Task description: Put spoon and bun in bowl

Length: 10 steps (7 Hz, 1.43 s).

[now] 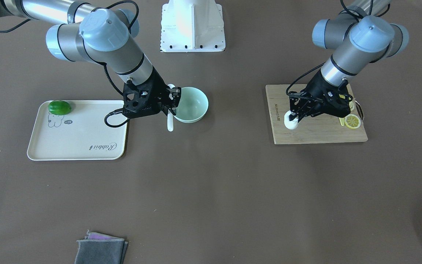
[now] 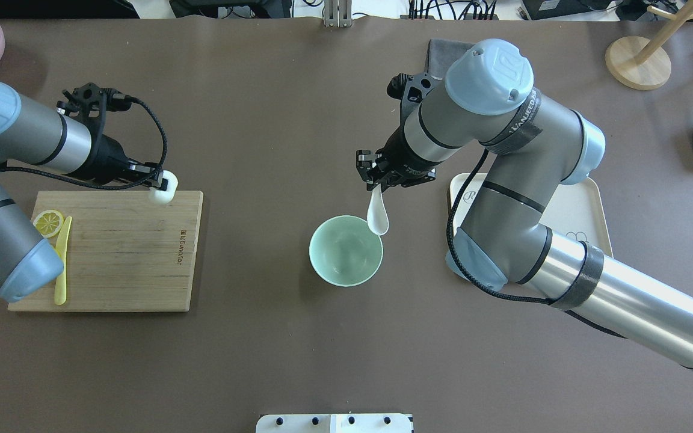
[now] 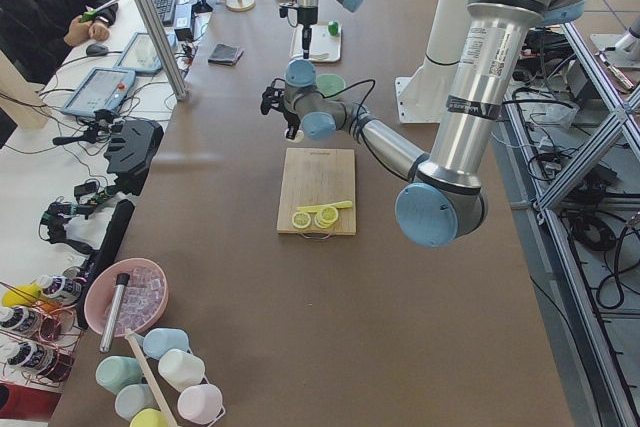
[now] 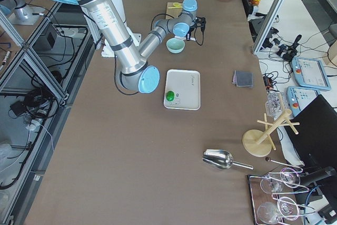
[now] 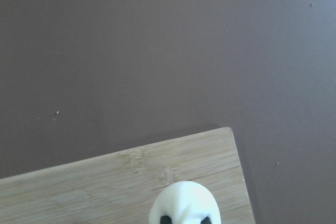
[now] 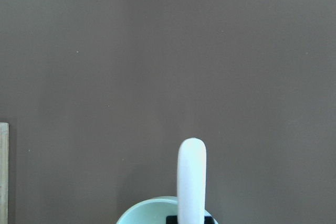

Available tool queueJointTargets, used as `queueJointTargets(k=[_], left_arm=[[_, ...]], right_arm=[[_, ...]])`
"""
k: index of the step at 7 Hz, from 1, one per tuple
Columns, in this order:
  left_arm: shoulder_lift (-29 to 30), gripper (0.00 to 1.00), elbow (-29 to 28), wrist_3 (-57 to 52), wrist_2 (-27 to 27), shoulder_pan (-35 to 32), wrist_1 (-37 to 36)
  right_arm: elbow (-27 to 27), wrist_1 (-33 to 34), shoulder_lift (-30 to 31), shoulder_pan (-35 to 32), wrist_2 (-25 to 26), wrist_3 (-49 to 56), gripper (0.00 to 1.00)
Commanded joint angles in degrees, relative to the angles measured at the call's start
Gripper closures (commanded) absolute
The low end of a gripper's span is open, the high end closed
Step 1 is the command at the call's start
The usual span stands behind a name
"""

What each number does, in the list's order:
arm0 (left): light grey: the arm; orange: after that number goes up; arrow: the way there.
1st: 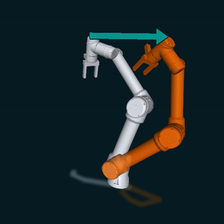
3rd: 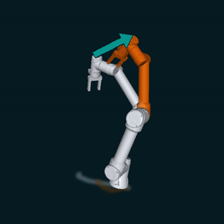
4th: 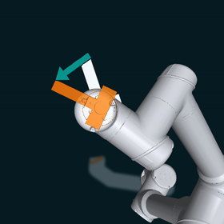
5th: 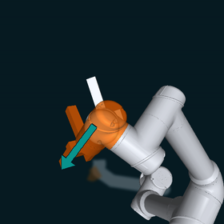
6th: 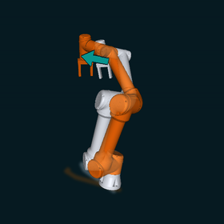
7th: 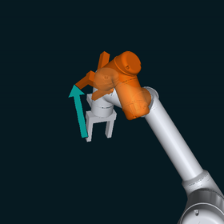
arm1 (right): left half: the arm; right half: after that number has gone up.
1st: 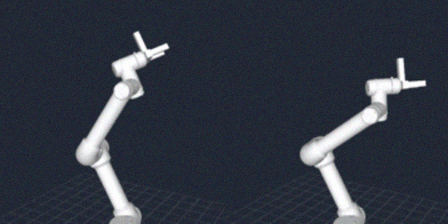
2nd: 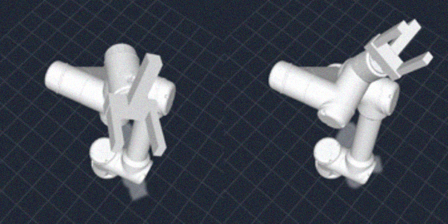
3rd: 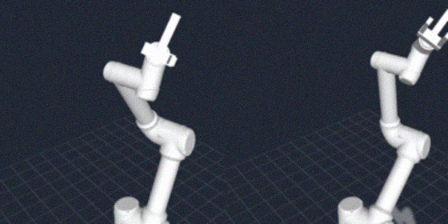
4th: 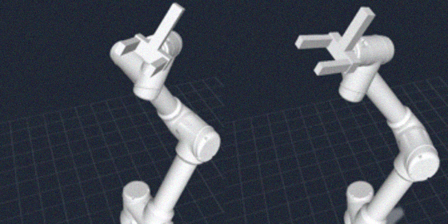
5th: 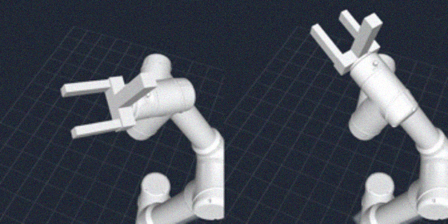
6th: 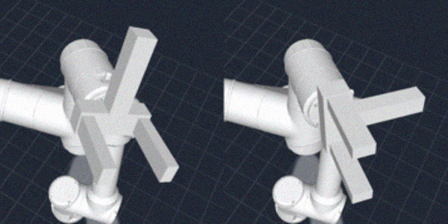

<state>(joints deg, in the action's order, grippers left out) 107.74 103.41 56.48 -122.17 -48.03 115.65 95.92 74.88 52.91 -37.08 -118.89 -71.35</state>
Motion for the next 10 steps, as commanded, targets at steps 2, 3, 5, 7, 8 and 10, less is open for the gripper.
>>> queueJointTargets(k=[2,3,5,7,8,10], left_arm=[[7.3,1.0,0.12,10.11,-0.79,0.04,-1.66],[7.66,1.0,0.3,10.32,-0.71,0.13,-1.74],[8.19,1.0,0.12,11.45,-0.71,0.48,-1.66],[10.2,1.0,0.21,15.48,-0.27,3.02,-1.66],[11.26,1.0,0.21,17.24,0.08,4.95,-1.66],[14.32,1.0,-0.49,21.2,8.38,13.88,-1.04]], right_arm=[[-1.26,-0.18,-0.26,7.09,7.78,0.07,1.0],[-1.87,-0.44,-0.43,7.98,9.28,0.07,1.0],[-2.93,-0.53,-0.17,8.6,9.38,0.07,0.01],[-1.53,0.52,-0.17,5.9,7.81,0.33,0.0],[-0.74,2.09,-0.09,1.7,2.58,1.03,0.0],[0.93,4.12,1.14,-6.92,-5.97,4.62,0.0]])
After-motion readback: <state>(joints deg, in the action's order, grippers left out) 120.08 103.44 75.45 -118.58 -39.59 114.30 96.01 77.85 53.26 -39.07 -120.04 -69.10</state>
